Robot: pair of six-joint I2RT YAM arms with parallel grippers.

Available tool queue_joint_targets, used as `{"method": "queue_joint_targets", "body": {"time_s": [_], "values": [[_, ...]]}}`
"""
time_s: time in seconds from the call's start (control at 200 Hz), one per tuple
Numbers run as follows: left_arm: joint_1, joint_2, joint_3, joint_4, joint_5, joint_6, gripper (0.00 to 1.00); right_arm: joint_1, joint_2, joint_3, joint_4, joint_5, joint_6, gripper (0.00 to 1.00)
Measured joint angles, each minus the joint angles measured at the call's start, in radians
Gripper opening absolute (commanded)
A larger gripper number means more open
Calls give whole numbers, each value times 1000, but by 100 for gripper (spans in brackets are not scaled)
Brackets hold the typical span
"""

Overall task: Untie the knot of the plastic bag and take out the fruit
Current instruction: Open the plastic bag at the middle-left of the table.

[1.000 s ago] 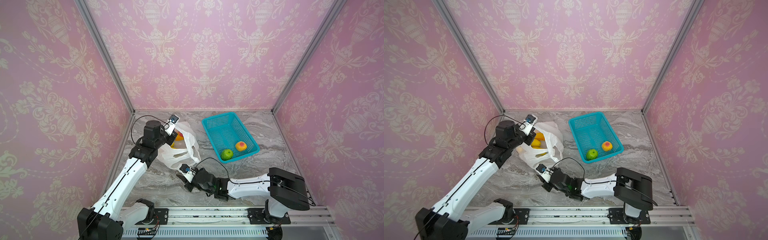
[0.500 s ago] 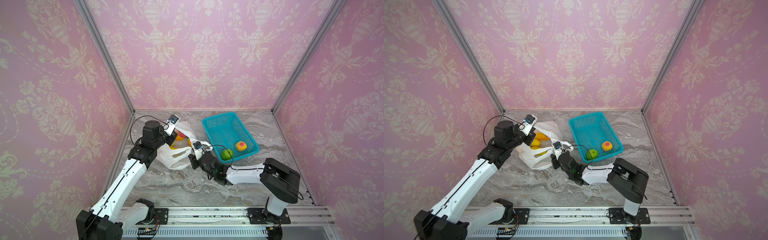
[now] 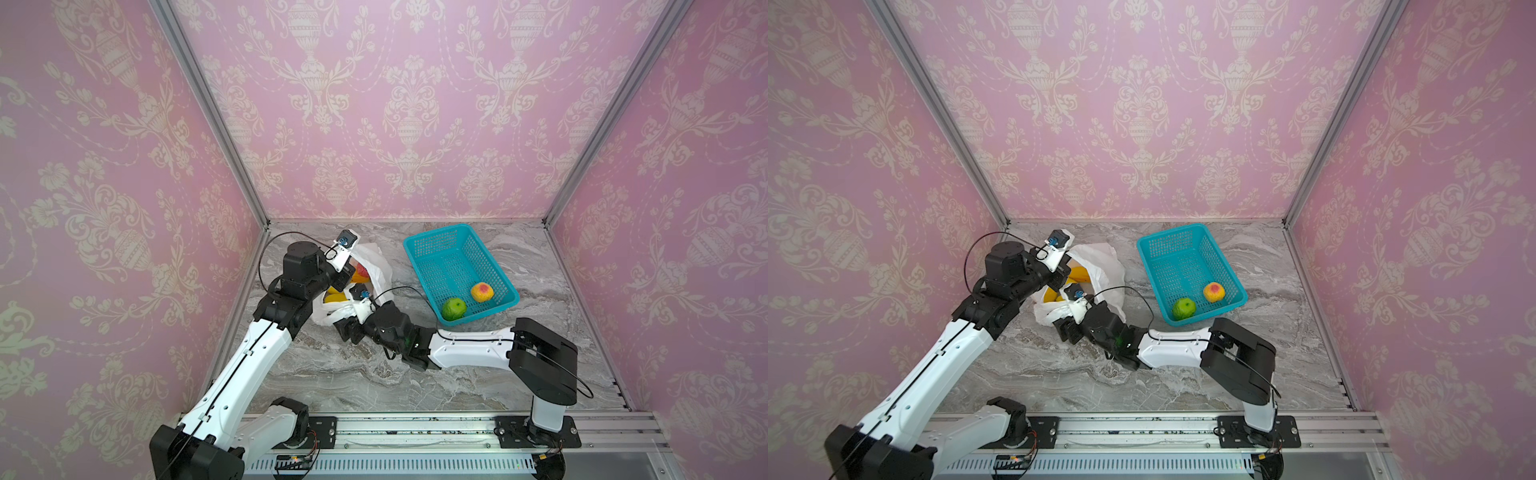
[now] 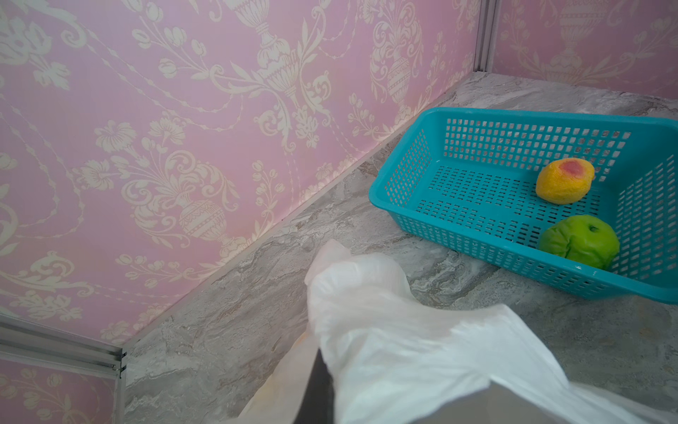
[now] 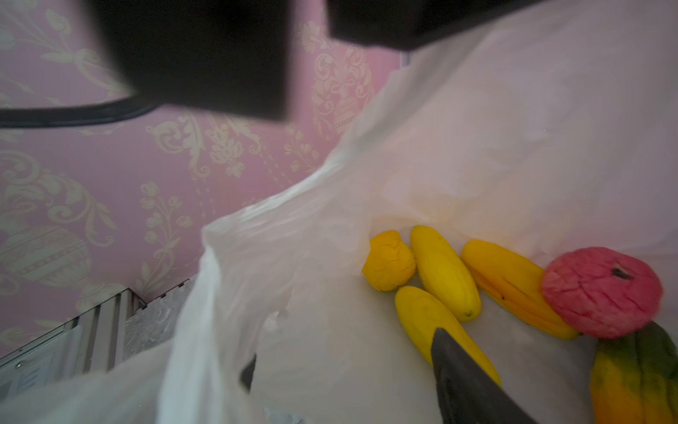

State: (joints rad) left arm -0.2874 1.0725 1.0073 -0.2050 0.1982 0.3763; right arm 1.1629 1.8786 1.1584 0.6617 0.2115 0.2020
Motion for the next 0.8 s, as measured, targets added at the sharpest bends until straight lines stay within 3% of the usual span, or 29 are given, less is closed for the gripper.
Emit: {"method": "queue_joint_targets", "body": {"time_s": [0.145, 0.38, 0.801], "values": [[8, 1, 0, 1, -1, 0, 0, 71, 87, 113, -48, -27, -41, 76], [8, 1, 0, -1, -2, 0, 0, 72, 161, 174, -178, 29, -84, 75], [8, 1, 0, -1, -2, 0, 0, 69, -59, 6, -128, 194, -151, 60]]}}
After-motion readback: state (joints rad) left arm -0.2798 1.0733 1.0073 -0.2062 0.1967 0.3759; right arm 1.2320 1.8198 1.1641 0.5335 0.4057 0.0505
